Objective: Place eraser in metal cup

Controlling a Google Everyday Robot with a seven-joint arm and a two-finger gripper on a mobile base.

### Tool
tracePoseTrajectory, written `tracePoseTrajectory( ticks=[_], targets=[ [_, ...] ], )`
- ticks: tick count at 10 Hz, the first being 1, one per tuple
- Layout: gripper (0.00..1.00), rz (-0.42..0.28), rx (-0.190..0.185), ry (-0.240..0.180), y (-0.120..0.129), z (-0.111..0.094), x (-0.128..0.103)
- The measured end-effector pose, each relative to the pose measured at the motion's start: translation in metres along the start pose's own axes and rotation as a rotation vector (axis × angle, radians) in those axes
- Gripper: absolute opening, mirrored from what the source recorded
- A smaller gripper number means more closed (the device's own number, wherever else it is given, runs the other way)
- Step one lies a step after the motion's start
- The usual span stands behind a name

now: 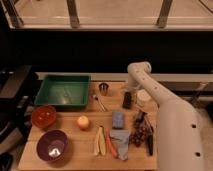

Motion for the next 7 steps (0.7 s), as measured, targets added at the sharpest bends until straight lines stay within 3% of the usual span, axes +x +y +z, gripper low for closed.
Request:
tracePoseTrajectory(
  ticks=[3,7],
  targets=[
    [0.50,0.006,-0.007,-0.033,-0.0013,0.0077,0.0002],
    [0.08,0.010,-0.012,-0.030,0.0031,0.0009,0.0028]
  ],
)
